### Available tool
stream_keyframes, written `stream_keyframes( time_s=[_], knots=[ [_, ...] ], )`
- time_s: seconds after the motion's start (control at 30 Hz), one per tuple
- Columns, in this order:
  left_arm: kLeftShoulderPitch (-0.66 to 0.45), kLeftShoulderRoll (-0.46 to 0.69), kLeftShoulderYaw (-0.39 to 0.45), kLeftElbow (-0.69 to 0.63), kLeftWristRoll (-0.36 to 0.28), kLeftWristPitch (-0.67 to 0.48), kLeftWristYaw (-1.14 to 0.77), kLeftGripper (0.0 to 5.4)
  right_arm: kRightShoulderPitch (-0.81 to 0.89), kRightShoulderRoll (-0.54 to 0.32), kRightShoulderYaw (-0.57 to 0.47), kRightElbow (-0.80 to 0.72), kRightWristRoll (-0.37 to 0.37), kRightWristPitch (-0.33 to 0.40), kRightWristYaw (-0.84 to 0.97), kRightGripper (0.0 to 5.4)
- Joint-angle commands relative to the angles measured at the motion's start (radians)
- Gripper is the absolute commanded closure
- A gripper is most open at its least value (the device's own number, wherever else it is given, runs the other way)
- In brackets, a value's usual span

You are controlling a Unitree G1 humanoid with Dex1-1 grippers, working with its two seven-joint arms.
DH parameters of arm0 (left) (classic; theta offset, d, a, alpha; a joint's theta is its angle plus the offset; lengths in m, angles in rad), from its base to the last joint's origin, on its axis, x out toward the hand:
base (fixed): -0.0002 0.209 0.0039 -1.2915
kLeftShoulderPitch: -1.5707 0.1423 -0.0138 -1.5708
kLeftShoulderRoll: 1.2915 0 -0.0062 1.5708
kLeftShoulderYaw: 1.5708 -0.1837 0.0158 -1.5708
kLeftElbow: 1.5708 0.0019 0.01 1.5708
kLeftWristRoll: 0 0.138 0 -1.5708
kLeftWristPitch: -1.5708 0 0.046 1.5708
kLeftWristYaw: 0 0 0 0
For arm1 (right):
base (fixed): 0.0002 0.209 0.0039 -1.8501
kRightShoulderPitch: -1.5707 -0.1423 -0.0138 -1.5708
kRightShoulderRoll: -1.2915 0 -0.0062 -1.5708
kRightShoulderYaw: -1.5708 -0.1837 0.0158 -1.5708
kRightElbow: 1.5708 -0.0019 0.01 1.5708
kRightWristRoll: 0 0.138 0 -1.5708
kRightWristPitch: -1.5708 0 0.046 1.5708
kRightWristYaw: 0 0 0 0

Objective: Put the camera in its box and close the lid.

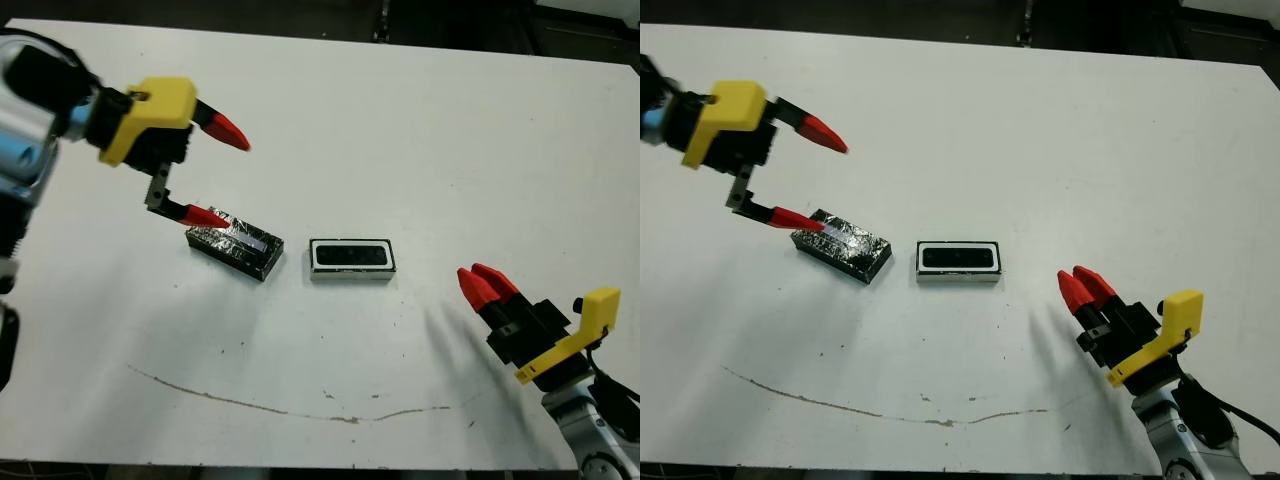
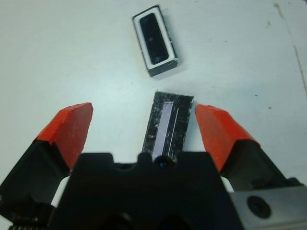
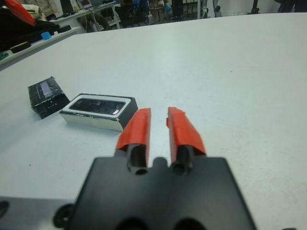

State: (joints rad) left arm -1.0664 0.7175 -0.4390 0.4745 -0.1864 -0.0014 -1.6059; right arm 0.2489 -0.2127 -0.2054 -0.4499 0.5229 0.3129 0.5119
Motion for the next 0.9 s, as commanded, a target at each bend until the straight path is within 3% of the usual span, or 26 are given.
stream_keyframes(
  time_s=[0.03, 0.13, 0.4, 0.7, 0.9],
  knots=[
    [-0.03, -0.008, -0.087, 0.062, -0.06, -0.044, -0.009, 0.0, 0.004, -0.019, 0.0, 0.022, 0.004, -0.008, 0.005, 5.01],
    [-0.043, -0.01, -0.14, 0.098, -0.089, -0.06, -0.009, 0.0, 0.002, -0.022, -0.003, 0.028, 0.011, -0.007, 0.006, 5.39],
    [-0.073, -0.026, -0.23, 0.197, -0.039, -0.141, -0.009, 0.0, 0.008, -0.032, -0.001, 0.025, 0.023, -0.007, 0.01, 5.39],
    [-0.071, -0.101, -0.189, 0.343, 0.107, -0.223, -0.009, 0.0, 0.008, -0.033, -0.003, 0.036, 0.031, -0.023, 0.032, 5.39],
    [-0.065, -0.136, -0.146, 0.374, 0.216, -0.242, -0.002, 0.0, 0.007, -0.038, -0.005, 0.039, 0.042, -0.019, 0.038, 5.39]
  ],
)
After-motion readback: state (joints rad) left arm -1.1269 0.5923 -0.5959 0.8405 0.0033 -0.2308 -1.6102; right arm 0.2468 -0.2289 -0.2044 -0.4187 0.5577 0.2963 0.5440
